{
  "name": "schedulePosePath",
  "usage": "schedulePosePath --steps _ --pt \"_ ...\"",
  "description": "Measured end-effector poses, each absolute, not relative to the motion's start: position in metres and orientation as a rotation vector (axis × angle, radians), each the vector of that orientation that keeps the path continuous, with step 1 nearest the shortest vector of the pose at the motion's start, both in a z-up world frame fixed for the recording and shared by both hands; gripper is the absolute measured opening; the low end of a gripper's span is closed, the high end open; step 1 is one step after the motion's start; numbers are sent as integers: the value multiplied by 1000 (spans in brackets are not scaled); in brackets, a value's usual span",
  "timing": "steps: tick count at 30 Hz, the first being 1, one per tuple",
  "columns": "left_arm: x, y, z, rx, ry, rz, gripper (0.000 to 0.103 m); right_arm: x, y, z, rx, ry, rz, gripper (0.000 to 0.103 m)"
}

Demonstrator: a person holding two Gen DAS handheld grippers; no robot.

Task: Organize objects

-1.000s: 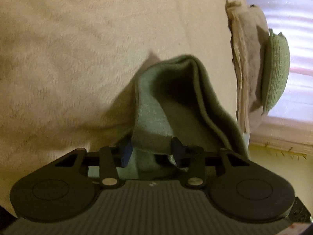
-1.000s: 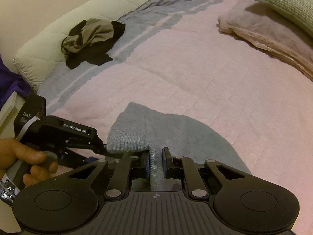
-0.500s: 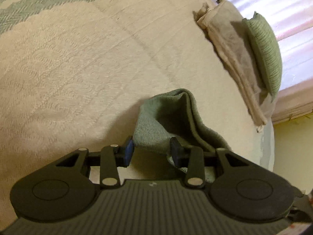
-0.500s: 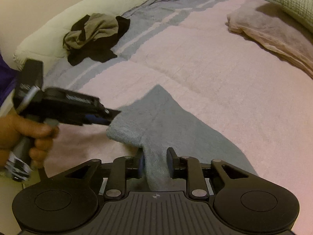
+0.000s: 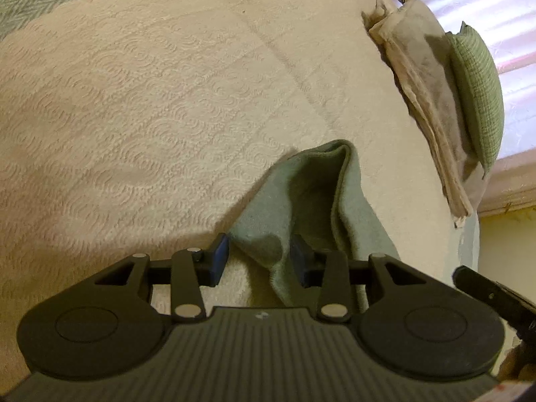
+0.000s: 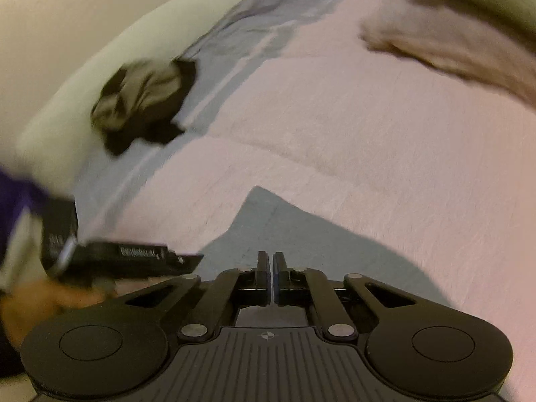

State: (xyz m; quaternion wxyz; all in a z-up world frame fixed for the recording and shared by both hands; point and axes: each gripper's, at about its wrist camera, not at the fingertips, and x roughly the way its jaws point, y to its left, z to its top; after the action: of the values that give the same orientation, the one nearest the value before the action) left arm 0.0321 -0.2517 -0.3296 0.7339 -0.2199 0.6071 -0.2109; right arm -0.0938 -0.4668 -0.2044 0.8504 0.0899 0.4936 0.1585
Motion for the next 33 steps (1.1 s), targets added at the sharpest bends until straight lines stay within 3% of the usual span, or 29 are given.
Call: schedulePosePath --steps 1,3,5,10,19,25,33 --pt "32 -250 -331 -492 1337 -466 33 -94 -456 -204 136 1042 382 9" --pt "34 -248 -334 -496 1342 -474 33 -99 -435 -207 7 1042 458 46" --pt "37 -249 -335 -487 1345 -480 34 -108 -412 -212 -133 1027 537 54" --pt "39 -251 -334 -457 1344 -509 34 -124 -364 -239 -477 1015 657 54" --pt "37 -252 -333 -416 1334 -550 34 -74 -414 -232 1 1151 511 34" --pt "39 -255 -336 -384 1351 -567 35 -76 -413 -232 -256 1044 415 31" --pt "29 -257 -337 -377 1367 -575 39 -69 -426 -263 -223 1116 368 31"
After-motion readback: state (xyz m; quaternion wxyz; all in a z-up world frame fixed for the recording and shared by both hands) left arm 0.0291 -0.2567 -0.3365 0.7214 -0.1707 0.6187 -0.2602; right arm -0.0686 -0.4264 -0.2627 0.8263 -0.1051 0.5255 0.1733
